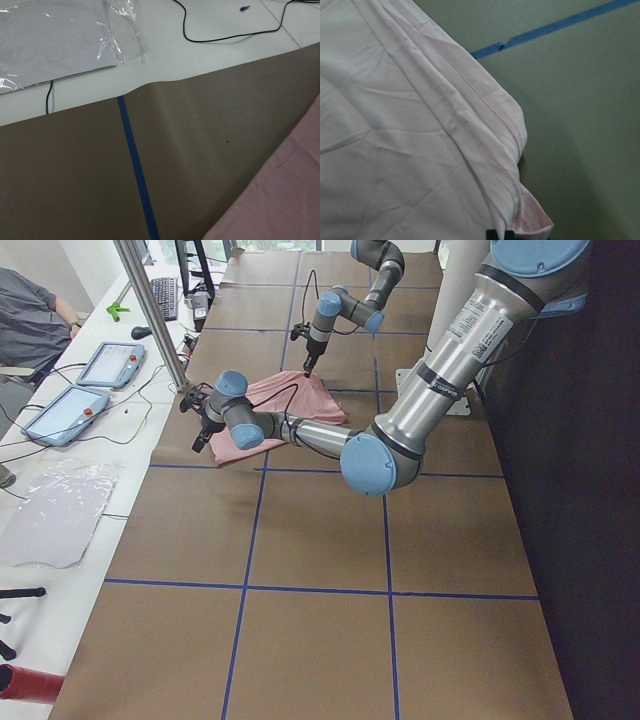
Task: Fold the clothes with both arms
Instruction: 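Pull the shirt toward the robot with the right gripper, rotating it lengthwise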
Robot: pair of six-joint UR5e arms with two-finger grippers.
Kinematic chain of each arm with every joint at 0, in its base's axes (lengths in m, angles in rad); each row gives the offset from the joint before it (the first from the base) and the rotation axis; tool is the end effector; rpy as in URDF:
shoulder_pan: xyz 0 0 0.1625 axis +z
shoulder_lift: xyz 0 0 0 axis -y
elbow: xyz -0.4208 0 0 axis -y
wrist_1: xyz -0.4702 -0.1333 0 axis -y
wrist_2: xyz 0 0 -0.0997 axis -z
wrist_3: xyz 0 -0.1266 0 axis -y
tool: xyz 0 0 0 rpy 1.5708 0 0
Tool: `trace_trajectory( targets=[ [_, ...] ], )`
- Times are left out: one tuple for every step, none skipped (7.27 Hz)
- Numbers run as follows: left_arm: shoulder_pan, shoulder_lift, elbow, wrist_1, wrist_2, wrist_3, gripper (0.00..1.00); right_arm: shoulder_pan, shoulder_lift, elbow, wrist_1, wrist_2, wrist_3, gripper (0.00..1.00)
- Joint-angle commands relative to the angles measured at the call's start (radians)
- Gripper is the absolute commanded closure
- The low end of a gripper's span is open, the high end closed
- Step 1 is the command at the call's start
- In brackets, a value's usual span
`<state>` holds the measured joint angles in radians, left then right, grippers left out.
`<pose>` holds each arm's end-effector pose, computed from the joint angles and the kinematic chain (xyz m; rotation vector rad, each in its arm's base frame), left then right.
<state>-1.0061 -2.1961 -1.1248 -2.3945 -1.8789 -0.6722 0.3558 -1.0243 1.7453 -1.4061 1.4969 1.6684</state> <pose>0.3824 -0.7809 0.4006 0.6466 0.8055 0.0567 -0.6371 -0.3890 0.2143 0.1841 -0.8772 0.4557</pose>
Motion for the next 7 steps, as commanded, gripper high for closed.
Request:
trace_trajectory(
  targets=[
    [0.017, 0.018, -0.042, 0.001, -0.002, -0.001, 0.0, -0.165, -0.105, 0.162, -0.054, -0.174, 0.127, 1.0],
    [0.021, 0.033, -0.076, 0.008, -0.003, -0.003, 0.0, -0.225, -0.105, 0.186, -0.11, -0.222, 0.198, 1.0],
    [0.026, 0.053, -0.116, 0.017, -0.015, -0.05, 0.0, -0.263, -0.097, 0.186, -0.122, -0.256, 0.23, 1.0],
    [0.044, 0.059, -0.186, 0.056, -0.047, -0.166, 0.0, -0.271, -0.094, 0.188, -0.122, -0.26, 0.235, 1.0],
    [0.107, 0.105, -0.334, 0.158, -0.048, -0.266, 0.0, -0.271, -0.089, 0.189, -0.122, -0.261, 0.235, 1.0],
    [0.18, 0.181, -0.528, 0.258, -0.037, -0.399, 0.0, -0.271, -0.088, 0.191, -0.12, -0.259, 0.235, 1.0],
    [0.264, 0.299, -0.725, 0.299, -0.022, -0.497, 0.0, -0.271, -0.088, 0.191, -0.12, -0.259, 0.234, 1.0]
  ],
)
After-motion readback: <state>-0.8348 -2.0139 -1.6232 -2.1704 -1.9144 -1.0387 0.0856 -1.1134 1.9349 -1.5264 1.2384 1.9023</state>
